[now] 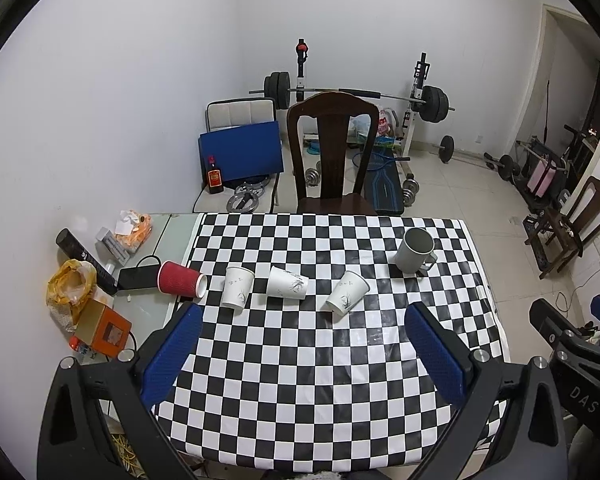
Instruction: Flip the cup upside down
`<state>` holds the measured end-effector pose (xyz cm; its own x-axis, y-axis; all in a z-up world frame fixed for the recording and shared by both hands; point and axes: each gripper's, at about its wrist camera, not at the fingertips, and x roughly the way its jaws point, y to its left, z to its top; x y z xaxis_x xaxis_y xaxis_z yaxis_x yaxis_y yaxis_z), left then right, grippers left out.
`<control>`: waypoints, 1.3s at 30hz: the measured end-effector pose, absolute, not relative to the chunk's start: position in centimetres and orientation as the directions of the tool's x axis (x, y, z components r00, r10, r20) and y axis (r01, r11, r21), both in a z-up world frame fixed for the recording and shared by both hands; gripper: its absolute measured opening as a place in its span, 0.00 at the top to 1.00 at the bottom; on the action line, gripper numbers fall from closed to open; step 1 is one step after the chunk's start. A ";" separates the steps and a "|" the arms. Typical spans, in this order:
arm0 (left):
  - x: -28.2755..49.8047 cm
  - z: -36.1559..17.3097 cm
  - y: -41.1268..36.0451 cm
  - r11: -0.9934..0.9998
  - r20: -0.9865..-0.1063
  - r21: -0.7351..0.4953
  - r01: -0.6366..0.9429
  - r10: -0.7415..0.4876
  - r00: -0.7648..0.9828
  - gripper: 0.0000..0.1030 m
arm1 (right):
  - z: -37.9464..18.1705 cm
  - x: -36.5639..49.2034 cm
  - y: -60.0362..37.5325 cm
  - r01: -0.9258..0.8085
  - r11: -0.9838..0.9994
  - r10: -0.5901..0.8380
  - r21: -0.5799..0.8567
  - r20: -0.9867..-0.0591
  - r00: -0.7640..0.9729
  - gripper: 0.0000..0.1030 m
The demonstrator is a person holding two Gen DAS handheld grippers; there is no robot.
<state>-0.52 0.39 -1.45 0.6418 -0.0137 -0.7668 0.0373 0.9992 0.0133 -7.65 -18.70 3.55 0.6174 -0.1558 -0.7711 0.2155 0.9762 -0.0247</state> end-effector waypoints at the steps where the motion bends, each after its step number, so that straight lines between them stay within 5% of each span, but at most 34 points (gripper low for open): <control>1: -0.6 -1.4 0.4 0.999 -0.766 0.013 0.036 -0.013 0.642 0.00 | 3.4 -7.9 -18.6 0.214 0.977 -0.155 -0.025 -0.772 0.616 0.03; 39: -1.8 0.2 -0.1 0.999 -0.758 0.006 0.046 -0.026 0.652 0.00 | 5.0 -9.5 -17.1 0.218 0.975 -0.164 -0.027 -0.750 0.640 0.03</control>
